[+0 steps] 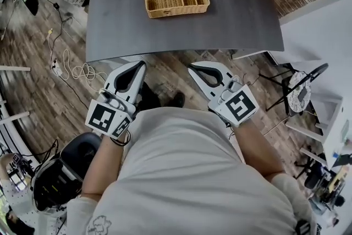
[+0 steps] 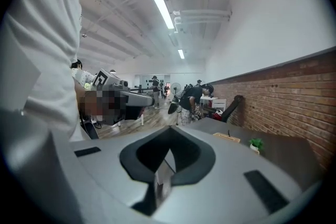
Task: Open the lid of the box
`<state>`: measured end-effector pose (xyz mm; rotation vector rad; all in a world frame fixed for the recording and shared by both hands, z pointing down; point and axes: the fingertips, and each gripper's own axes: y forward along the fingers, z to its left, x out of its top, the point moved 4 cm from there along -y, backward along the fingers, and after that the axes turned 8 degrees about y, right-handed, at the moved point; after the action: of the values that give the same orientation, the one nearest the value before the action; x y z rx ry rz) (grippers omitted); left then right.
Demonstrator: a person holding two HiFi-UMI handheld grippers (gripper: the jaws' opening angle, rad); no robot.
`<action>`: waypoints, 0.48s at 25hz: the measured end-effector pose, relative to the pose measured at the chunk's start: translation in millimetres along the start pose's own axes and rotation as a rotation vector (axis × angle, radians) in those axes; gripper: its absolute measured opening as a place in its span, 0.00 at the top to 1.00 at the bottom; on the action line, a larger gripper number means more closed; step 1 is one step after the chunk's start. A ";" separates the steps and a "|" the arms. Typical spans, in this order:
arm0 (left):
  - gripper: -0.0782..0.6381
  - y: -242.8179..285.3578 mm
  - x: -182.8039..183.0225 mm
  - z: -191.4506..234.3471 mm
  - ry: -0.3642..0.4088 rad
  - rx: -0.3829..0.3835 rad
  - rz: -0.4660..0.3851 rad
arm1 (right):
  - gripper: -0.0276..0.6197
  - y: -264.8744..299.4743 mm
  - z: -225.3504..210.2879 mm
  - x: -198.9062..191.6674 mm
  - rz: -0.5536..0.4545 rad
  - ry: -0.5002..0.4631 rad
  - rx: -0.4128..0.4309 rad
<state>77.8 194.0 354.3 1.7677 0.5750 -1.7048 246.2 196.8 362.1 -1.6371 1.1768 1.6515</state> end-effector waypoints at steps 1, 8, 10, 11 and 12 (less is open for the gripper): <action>0.88 -1.2 -0.5 -0.7 -0.001 0.006 0.000 | 0.95 -1.2 0.5 -0.5 -0.009 0.006 -0.005; 0.88 -9.0 4.7 -14.1 0.012 0.023 -0.010 | 0.95 -12.0 5.8 2.5 -0.041 0.028 -0.008; 0.88 -9.4 5.0 -14.3 -0.007 0.024 -0.013 | 0.95 -12.5 4.1 4.4 -0.045 0.035 -0.006; 0.88 -9.7 4.9 -14.3 -0.016 0.026 -0.015 | 0.95 -12.4 3.3 5.2 -0.047 0.033 -0.006; 0.88 -10.0 4.9 -14.6 -0.019 0.030 -0.015 | 0.95 -12.3 2.8 5.8 -0.049 0.031 -0.007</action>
<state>81.9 210.7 347.9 1.7702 0.5578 -1.7470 254.5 203.8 353.5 -1.6887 1.1376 1.6069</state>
